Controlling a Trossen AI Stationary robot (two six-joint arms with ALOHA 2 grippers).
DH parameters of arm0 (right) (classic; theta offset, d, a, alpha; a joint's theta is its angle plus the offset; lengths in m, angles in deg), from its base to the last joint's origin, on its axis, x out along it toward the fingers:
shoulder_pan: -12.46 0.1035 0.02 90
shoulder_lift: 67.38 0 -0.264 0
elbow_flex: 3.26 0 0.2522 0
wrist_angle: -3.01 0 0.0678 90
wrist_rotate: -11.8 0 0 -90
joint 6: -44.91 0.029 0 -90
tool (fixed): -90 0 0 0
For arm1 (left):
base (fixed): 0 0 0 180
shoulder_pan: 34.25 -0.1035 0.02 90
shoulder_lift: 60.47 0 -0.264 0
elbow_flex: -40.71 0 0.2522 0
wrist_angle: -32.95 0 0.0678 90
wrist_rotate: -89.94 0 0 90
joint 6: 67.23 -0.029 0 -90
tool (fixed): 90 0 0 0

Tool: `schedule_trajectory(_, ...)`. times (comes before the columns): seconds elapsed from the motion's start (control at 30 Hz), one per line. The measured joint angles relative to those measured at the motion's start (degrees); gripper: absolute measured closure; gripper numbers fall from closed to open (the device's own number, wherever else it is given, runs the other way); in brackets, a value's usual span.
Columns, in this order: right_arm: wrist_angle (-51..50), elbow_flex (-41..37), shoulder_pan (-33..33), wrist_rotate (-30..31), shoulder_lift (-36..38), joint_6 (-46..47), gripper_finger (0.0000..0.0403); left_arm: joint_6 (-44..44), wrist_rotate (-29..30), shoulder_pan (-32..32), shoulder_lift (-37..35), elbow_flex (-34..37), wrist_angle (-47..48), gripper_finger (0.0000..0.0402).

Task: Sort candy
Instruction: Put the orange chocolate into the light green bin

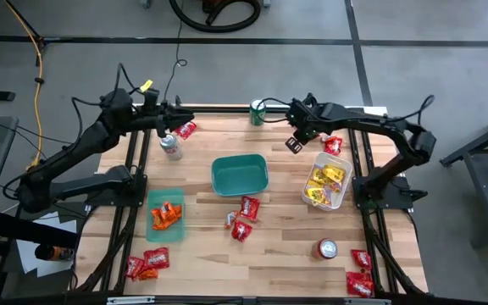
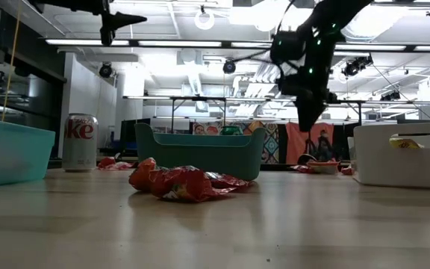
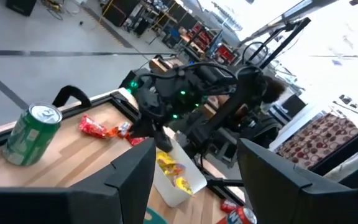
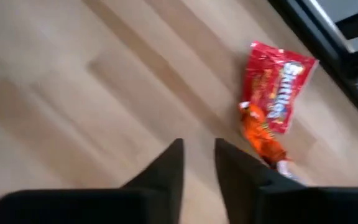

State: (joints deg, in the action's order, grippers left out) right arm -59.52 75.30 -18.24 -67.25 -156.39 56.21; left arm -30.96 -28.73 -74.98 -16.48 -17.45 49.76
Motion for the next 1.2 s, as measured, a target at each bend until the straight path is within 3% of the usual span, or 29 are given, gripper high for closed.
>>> schedule_trajectory(0.17, 0.93, 0.02, -3.56, 2.80, -7.11, -4.42, 0.0226, 0.56, 0.04, 0.31, 0.76, 0.00, 2.53, 0.0188)
schedule_trajectory(0.3, 1.45, 0.02, -6.74, 5.27, -12.88, -8.24, 0.0174, 1.49, 0.43, 0.35, 0.85, 0.00, 2.33, 0.0188)
schedule_trajectory(0.57, 5.51, 0.01, -9.63, 5.61, -16.70, -11.65, 0.0157, 2.19, 3.74, 0.37, 0.85, 0.00, 1.38, 0.0188)
schedule_trajectory(0.67, 5.12, 0.02, -9.86, 5.69, -16.72, -12.98, 0.0180, 2.68, 4.42, 0.37, 1.07, 0.00, 1.18, 0.0188)
schedule_trajectory(0.73, 4.26, 0.02, -9.81, 6.62, -16.64, -14.02, 0.0218, 3.58, 4.43, 0.37, 1.11, 0.02, 1.20, 0.0188)
schedule_trajectory(0.9, 3.59, 0.02, -9.39, 6.13, -16.50, -16.34, 0.0372, 4.13, 4.47, 0.47, 1.11, 0.02, 1.18, 0.0188)
schedule_trajectory(1.03, 1.94, 0.00, -9.20, 5.32, -14.97, -15.16, 0.0376, 4.15, 4.84, 1.23, 1.11, 0.02, 1.18, 0.0188)
schedule_trajectory(1.2, 0.94, 0.00, -7.75, 0.39, -4.65, -14.15, 0.0396, 4.11, 3.68, 2.41, 0.96, 0.04, 1.46, 0.0188)
